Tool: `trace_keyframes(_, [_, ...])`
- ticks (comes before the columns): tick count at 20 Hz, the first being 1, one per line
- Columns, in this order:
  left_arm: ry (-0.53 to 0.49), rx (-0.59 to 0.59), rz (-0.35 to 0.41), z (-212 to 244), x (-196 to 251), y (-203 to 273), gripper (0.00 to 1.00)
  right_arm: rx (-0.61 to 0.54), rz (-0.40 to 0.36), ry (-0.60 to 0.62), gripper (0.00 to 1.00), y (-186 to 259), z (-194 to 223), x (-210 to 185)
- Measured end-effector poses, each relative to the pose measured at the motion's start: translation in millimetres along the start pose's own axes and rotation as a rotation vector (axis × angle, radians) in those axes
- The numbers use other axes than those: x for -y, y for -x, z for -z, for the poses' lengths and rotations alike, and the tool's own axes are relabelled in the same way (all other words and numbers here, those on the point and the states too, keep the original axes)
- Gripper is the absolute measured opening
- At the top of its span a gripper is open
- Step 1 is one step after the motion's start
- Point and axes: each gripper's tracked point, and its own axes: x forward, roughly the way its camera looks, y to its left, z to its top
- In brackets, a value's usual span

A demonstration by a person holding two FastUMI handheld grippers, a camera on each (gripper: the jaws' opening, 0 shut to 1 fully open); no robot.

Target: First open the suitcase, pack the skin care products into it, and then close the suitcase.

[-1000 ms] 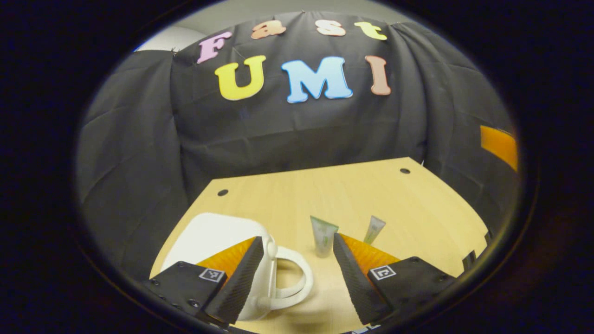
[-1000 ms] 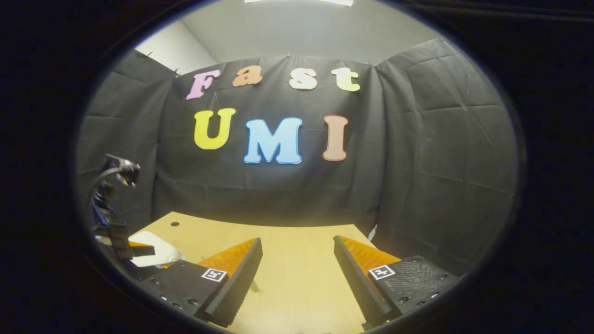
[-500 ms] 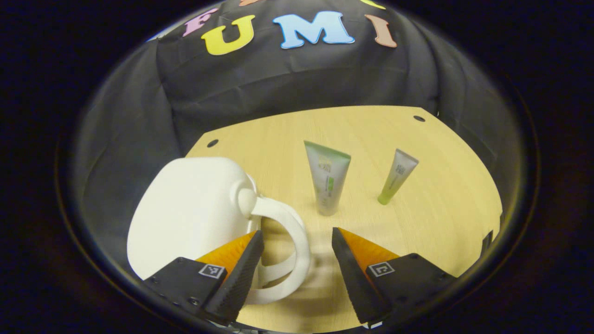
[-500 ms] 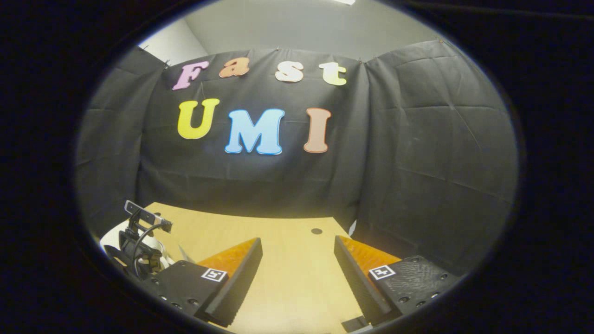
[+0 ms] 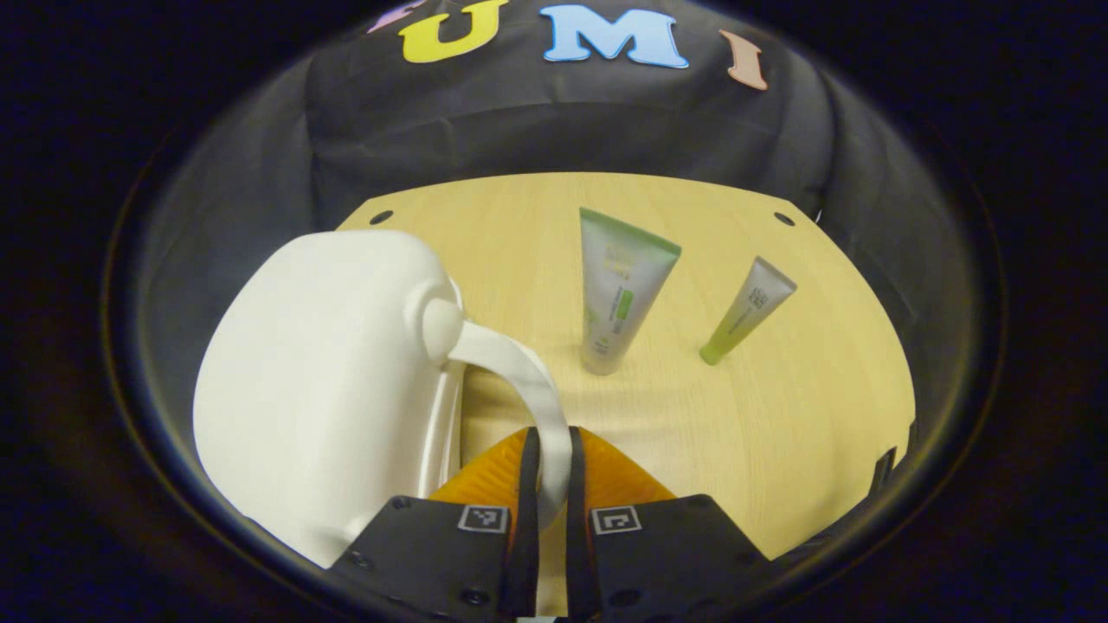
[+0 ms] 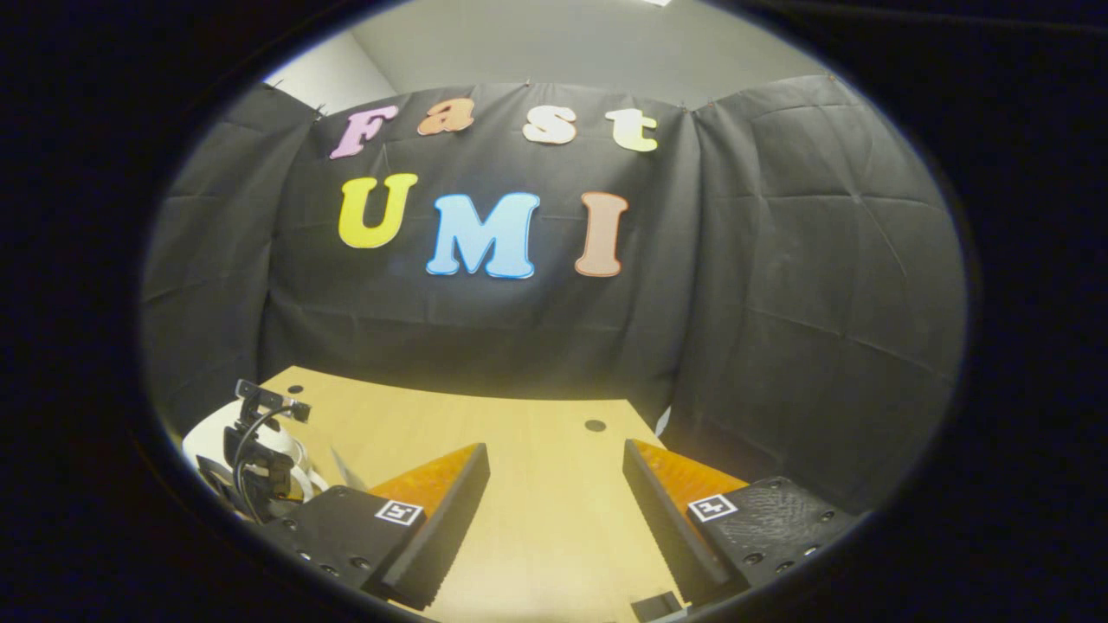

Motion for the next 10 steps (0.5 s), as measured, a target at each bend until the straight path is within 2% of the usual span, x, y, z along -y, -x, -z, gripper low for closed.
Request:
trace_keyframes(3, [-0.084,0.091,-0.040,-38,-11,32,0.20,0.001,-0.017,0.002,0.95,-4,-1,-7])
trace_keyframes(7, [-0.095,0.197,-0.083,-90,-55,99,0.20,-0.004,-0.031,-0.008,0.95,-9,3,-14])
trace_keyframes(10, [-0.200,0.312,-0.201,-143,-119,158,0.20,-0.005,-0.041,-0.019,0.95,-12,4,-20])
